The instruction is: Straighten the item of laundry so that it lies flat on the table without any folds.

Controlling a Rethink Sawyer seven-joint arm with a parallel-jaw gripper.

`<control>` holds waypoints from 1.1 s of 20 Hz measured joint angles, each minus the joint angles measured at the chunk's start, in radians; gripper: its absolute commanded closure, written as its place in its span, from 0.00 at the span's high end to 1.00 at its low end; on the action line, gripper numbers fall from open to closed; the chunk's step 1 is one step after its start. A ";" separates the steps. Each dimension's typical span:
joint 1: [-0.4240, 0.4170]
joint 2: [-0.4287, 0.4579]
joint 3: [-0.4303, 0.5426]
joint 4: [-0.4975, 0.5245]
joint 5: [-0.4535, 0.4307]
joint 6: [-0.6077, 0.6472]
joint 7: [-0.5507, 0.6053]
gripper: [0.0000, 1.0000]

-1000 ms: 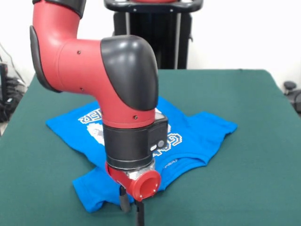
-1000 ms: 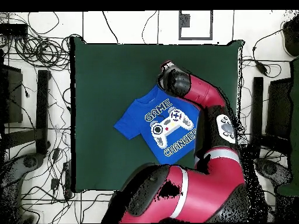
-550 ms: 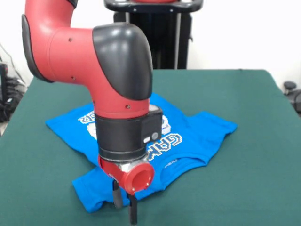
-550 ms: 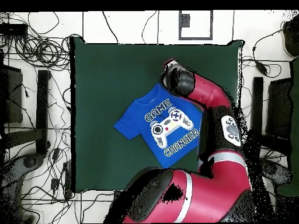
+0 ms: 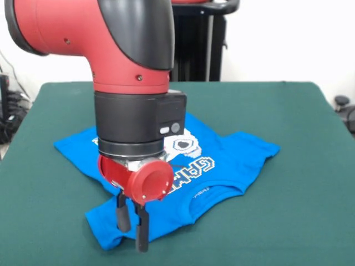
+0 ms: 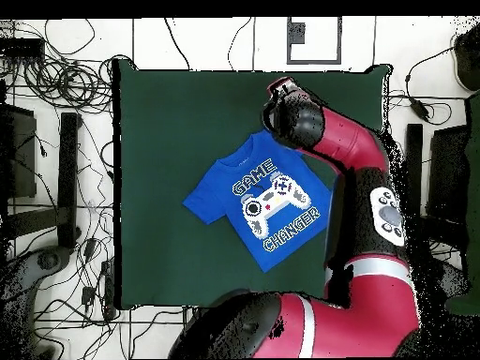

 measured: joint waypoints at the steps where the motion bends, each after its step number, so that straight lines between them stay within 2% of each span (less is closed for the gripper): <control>1: -0.001 -0.001 0.000 0.000 0.000 0.000 0.000 1.00; 22: -0.065 0.029 0.000 0.003 -0.020 -0.039 0.000 1.00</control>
